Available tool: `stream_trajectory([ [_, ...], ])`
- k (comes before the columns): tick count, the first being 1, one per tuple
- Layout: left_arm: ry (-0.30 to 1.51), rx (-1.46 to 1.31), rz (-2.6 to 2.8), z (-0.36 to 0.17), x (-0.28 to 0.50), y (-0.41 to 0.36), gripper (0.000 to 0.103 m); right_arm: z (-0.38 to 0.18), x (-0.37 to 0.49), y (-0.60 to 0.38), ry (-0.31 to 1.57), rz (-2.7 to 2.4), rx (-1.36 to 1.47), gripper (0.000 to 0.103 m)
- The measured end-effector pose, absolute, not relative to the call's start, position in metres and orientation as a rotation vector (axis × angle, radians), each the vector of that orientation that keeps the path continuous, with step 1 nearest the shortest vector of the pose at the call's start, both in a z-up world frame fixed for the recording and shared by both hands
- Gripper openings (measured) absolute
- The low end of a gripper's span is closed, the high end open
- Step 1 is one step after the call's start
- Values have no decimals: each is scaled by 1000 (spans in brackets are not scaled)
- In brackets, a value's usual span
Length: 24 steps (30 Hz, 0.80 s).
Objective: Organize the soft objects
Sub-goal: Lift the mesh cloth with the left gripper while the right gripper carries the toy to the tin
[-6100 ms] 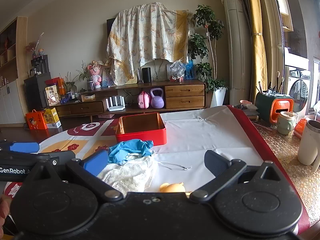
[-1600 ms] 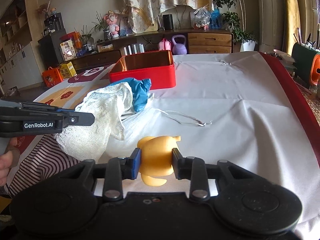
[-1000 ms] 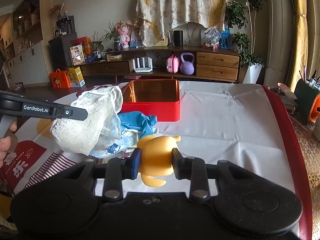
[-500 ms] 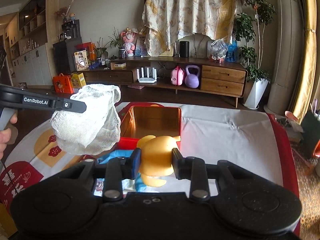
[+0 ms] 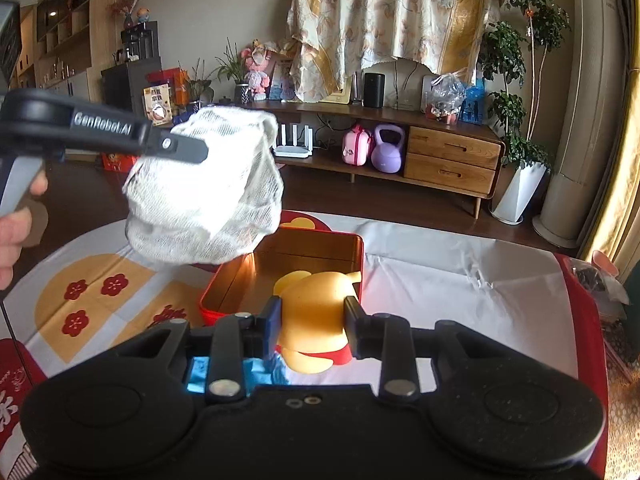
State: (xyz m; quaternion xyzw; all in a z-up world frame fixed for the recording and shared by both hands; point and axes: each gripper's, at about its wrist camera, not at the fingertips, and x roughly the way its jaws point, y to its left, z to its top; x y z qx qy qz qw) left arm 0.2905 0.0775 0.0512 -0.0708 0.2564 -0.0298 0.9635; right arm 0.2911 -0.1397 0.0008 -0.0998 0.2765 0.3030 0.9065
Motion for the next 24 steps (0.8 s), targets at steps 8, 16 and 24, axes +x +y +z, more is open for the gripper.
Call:
stream_trajectory([
  [8, 501, -203, -82, 35, 350, 80, 9, -20, 336, -114, 603, 609, -215, 32],
  [16, 546, -214, -94, -7, 395, 77, 9, -52, 379, -87, 655, 597, -228, 32],
  [24, 638, -204, -71, -52, 425, 84, 9, -84, 403, -67, 719, 603, -248, 33],
])
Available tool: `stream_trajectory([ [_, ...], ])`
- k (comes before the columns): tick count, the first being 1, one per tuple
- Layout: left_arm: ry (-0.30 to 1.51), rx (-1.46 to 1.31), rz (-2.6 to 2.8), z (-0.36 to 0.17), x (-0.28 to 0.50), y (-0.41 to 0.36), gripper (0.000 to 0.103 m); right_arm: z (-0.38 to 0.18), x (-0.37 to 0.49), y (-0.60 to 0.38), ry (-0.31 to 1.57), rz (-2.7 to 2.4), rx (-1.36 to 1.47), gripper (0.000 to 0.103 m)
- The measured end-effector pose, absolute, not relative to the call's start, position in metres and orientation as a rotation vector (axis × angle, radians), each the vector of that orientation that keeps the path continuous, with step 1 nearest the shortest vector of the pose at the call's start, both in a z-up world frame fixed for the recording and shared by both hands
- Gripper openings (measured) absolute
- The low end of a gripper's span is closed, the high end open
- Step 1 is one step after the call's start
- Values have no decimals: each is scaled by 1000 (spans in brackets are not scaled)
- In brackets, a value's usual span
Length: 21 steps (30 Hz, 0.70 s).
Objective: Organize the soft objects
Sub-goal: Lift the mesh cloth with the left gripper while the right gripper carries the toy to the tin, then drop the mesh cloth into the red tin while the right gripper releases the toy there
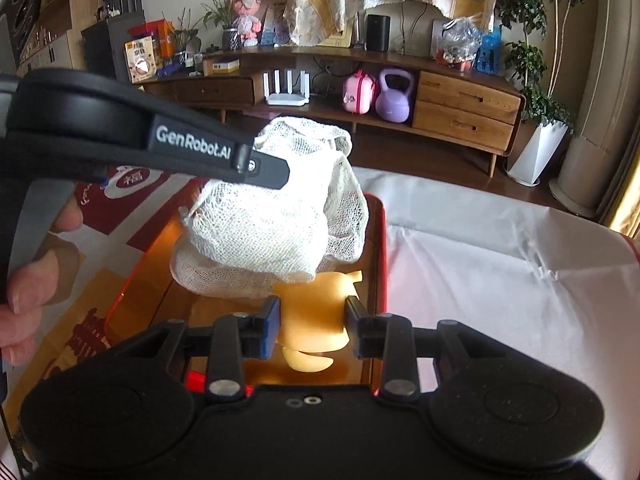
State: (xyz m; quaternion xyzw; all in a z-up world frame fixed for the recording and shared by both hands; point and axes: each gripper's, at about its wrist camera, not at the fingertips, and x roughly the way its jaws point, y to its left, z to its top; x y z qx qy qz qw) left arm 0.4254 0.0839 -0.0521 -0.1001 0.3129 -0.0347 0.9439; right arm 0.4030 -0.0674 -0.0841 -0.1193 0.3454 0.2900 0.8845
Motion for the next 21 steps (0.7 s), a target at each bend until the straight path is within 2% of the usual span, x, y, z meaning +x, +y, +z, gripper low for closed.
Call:
stream_trajectory([
  [10, 792, -156, -45, -92, 449, 89, 9, -107, 404, -46, 759, 622, -329, 35],
  [14, 907, -129, -44, -111, 457, 86, 9, -109, 406, -47, 768, 615, -328, 36],
  [21, 942, -129, -56, -125, 456, 85, 9, -112, 407, -50, 777, 611, -317, 44],
])
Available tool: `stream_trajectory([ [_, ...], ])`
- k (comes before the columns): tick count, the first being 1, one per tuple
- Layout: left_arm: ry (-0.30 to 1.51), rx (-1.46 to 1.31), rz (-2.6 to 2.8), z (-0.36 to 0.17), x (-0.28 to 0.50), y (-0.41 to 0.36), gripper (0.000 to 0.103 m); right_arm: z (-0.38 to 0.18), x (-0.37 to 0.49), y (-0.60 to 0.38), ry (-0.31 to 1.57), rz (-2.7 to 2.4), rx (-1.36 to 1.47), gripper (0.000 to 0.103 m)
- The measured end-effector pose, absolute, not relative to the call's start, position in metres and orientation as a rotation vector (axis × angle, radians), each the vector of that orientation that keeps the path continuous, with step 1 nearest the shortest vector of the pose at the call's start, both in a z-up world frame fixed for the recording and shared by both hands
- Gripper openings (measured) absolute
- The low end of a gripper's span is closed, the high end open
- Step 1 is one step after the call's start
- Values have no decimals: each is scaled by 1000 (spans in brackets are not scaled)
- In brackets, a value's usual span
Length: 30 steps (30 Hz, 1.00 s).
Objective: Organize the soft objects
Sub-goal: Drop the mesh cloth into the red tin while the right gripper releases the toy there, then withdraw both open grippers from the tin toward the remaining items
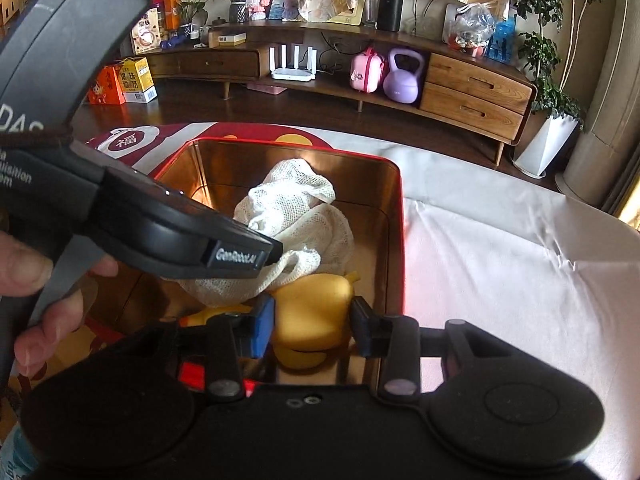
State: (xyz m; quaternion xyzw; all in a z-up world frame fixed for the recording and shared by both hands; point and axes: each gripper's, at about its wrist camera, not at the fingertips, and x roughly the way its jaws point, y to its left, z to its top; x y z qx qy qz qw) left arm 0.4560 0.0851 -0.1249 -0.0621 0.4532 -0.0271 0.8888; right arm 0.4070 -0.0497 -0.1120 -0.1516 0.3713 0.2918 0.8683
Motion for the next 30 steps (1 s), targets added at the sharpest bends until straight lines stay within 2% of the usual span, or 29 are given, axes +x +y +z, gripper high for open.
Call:
stream_trajectory([
  [2, 939, -109, -58, -125, 456, 82, 9, -111, 407, -49, 773, 610, -315, 48],
  [10, 907, -97, -46, -111, 451, 78, 11, -98, 405, -60, 765, 611, -272, 49],
  [14, 881, -95, -34, -98, 443, 78, 13, -87, 402, -66, 760, 609, -258, 58],
  [15, 872, -92, -33, -93, 441, 77, 17, -84, 400, -67, 758, 608, -253, 58],
  [17, 856, -86, -24, -86, 436, 75, 32, -78, 395, -71, 757, 611, -237, 59],
  [19, 844, -86, -14, -79, 430, 75, 64, -72, 390, -73, 753, 611, -236, 61],
  [30, 788, -59, -4, -37, 384, 69, 67, -35, 357, -93, 718, 605, -201, 70],
])
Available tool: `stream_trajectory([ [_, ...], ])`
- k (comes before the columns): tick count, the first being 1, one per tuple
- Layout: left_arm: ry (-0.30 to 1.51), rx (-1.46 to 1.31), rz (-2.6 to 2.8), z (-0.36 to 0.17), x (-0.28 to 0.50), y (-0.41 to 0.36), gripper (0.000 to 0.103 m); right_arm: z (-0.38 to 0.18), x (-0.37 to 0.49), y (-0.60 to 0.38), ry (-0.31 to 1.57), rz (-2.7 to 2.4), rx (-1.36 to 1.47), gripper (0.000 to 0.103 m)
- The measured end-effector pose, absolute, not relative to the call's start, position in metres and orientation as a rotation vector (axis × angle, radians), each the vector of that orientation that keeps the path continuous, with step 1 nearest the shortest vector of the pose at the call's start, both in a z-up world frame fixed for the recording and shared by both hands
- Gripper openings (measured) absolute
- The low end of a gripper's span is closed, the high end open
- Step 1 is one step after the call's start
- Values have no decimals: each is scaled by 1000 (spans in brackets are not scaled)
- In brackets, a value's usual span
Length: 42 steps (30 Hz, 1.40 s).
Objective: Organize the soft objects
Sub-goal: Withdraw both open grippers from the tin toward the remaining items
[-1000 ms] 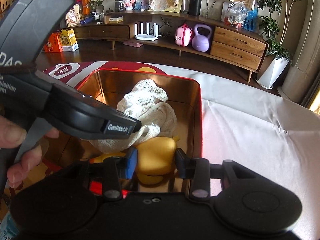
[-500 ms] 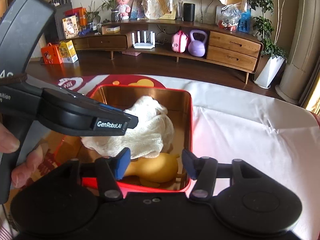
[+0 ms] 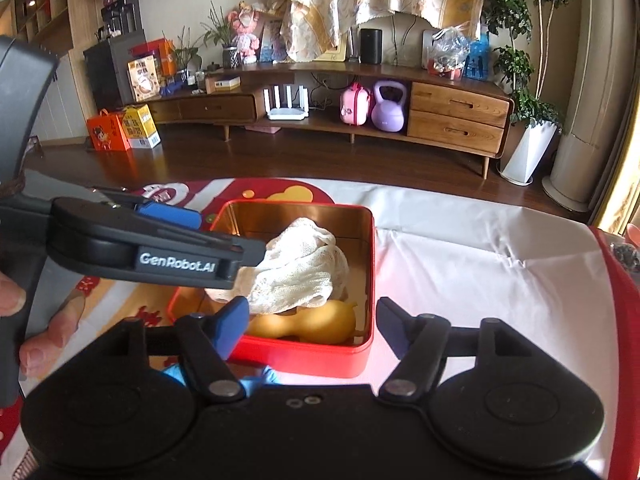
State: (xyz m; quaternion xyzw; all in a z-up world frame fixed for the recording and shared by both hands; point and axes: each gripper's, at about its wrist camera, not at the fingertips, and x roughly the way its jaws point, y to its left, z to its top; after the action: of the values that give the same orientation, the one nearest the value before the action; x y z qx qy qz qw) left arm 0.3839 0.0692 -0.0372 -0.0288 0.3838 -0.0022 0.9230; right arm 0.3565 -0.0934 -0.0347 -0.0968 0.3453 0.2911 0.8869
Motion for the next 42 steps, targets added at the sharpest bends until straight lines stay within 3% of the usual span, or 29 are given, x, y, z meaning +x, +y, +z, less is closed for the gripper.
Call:
stream_trajectory([
  [23, 702, -64, -48, 20, 255, 52, 77, 15, 271, -144, 635, 591, -92, 99],
  [26, 685, -64, -50, 22, 240, 51, 84, 16, 258, -148, 622, 586, -84, 102],
  [32, 659, -89, -51, 24, 213, 49, 86, 15, 239, -158, 611, 593, -57, 103],
  [37, 636, -142, -58, 21, 193, 53, 101, 9, 226, -165, 615, 596, -32, 103],
  [42, 625, -158, -32, 10, 175, 55, 101, 0, 212, -167, 620, 589, -48, 103],
])
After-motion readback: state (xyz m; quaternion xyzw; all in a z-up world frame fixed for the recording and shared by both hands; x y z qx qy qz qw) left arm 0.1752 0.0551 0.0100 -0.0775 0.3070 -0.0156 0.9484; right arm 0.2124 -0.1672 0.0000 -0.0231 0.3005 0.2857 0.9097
